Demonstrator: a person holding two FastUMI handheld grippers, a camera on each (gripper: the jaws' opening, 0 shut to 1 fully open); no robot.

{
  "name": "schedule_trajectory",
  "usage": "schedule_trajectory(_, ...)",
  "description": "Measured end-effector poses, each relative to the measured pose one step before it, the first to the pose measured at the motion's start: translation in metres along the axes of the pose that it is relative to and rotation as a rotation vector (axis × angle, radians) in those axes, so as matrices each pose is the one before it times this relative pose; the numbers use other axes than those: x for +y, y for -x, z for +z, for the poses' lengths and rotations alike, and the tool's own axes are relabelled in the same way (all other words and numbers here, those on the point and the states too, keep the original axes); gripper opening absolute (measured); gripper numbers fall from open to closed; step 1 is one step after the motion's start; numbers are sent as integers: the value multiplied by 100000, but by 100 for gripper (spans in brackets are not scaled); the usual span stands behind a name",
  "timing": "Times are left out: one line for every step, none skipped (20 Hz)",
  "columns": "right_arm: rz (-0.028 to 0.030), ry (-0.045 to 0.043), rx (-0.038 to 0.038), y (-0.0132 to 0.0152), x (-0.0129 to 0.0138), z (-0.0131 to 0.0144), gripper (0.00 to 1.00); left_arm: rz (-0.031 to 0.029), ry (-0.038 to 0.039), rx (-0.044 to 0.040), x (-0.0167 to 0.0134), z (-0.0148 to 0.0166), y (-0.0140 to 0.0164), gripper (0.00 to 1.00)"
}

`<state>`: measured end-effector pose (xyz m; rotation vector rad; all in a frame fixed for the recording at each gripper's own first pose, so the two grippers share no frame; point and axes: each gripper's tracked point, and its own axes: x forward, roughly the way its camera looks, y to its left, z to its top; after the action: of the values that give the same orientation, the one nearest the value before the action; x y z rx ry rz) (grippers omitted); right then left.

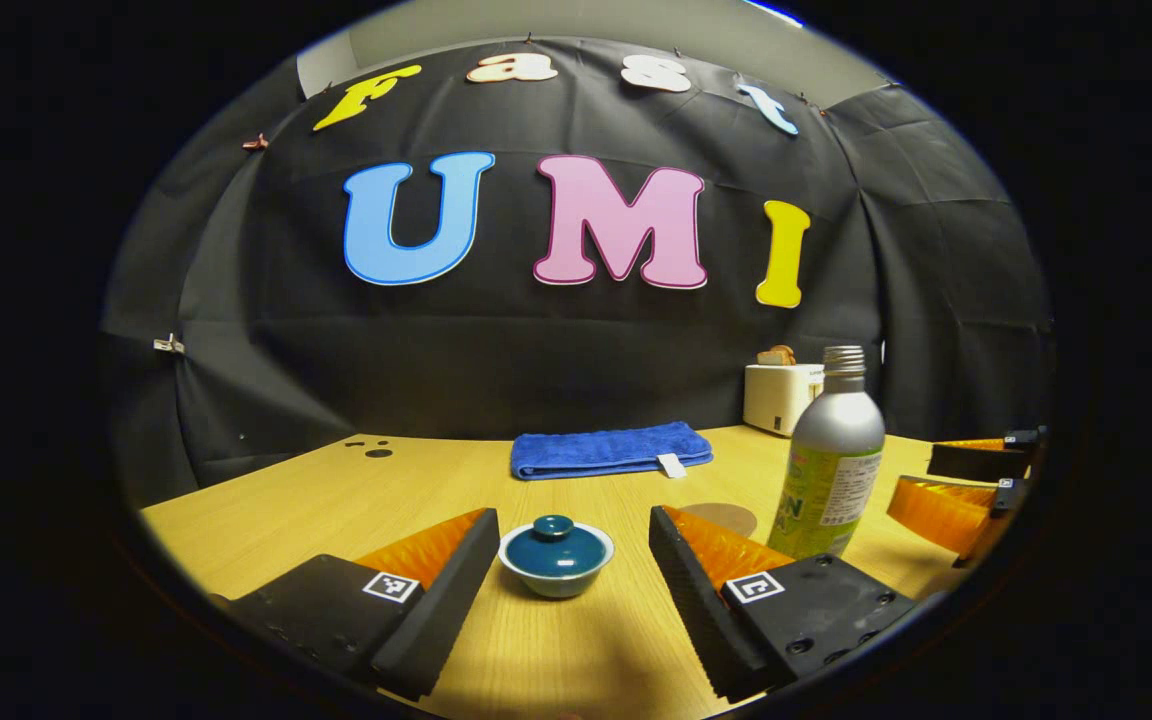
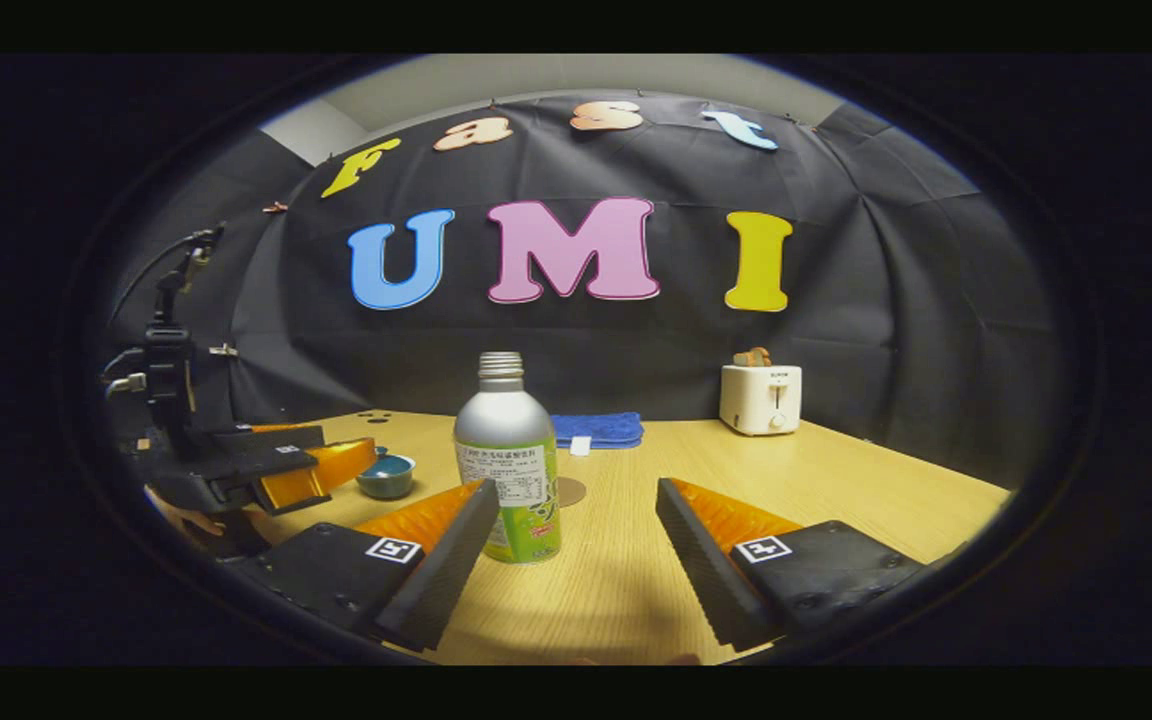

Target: Open the teacup lid with one hand, grasp the water bottle and pour water into the teacup with the other hand; after pouring, place the water bottle on the coaster and then close the teacup lid.

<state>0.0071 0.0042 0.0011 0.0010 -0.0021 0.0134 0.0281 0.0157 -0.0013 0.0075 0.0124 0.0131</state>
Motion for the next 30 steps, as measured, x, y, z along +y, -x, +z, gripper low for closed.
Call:
schedule_trajectory(-1,12,4,-8,3,46,98,74,-55,786,362,-136,-803,96)
schedule_trajectory(-7,-18,-4,-50,0,33,98,-352,-100,1675,98,-260,-660,96)
schedule_trajectory(0,12,17,47,-15,-14,98,-1026,-530,2364,-86,-279,-550,96)
schedule_trajectory(-3,-4,0,-58,-32,-18,98,-1341,-1045,2396,-31,-356,-590,96)
schedule_trajectory(-13,19,-26,-17,12,-13,98,-1007,-1347,1806,-19,-191,-663,96)
schedule_trajectory(3,-1,-16,-38,9,-13,96,-327,-1593,1070,136,2,-468,96)
schedule_trajectory(-2,11,-28,84,25,37,96,-408,-1361,694,19,69,-542,96)
schedule_trajectory(-2,-4,-9,-35,-18,-19,96,-635,-914,1022,-64,-141,-500,95)
schedule_trajectory(-20,-11,-4,2,26,-15,98,-586,-425,1144,-14,-88,-358,93)
schedule_trajectory(12,11,-56,-23,17,23,98,191,-119,1163,148,-165,-415,91)
schedule_trajectory(-3,-26,29,-15,-45,-38,98,309,-79,1192,109,3,-399,89)
schedule_trajectory(-5,18,-53,1,1,13,98,-413,-108,1047,-65,-310,-425,85)
schedule_trajectory(-4,-20,-18,-20,21,-31,98,-863,-227,1280,-159,-47,-222,83)
schedule_trajectory(258,-18,17,24,21,9,98,-995,-408,1262,-111,-126,-156,78)
schedule_trajectory(530,7,15,-68,164,51,98,-902,-454,1019,-170,-50,-199,77)
schedule_trajectory(440,-33,59,-5,68,-21,98,-631,-336,1032,-78,-201,-88,72)
schedule_trajectory(89,13,33,52,30,-43,98,-221,-133,893,-31,-94,-96,70)
schedule_trajectory(6,-17,-104,38,31,3,98,140,160,836,112,-84,-37,66)
schedule_trajectory(11,16,46,-92,-23,19,98,494,301,475,134,47,-192,63)
schedule_trajectory(149,-22,-25,17,23,1,98,741,292,-344,146,-11,-3,59)
schedule_trajectory(392,12,6,-49,72,-39,98,1272,663,-191,233,-17,161,53)
schedule_trajectory(251,-36,-25,50,53,20,98,783,386,-129,123,115,-60,50)
schedule_trajectory(221,22,3,11,22,-26,98,922,396,-134,224,71,119,45)
schedule_trajectory(129,-7,-21,-21,3,-13,98,679,481,-124,196,-114,200,42)
schedule_trajectory(144,-18,-31,3,-1,6,98,119,147,128,-62,-42,-16,39)
schedule_trajectory(63,34,37,-1,40,-11,98,239,86,-43,24,-29,-21,39)
schedule_trajectory(-11,-31,-72,-23,5,12,98,239,316,-254,51,117,-25,35)
schedule_trajectory(-6,16,17,13,-10,-2,98,212,523,-481,59,44,159,33)
schedule_trajectory(-18,-3,21,45,27,12,98,569,793,-833,132,143,131,34)
schedule_trajectory(-4,-8,-46,-21,-23,-9,98,1084,1122,-1424,283,140,177,34)
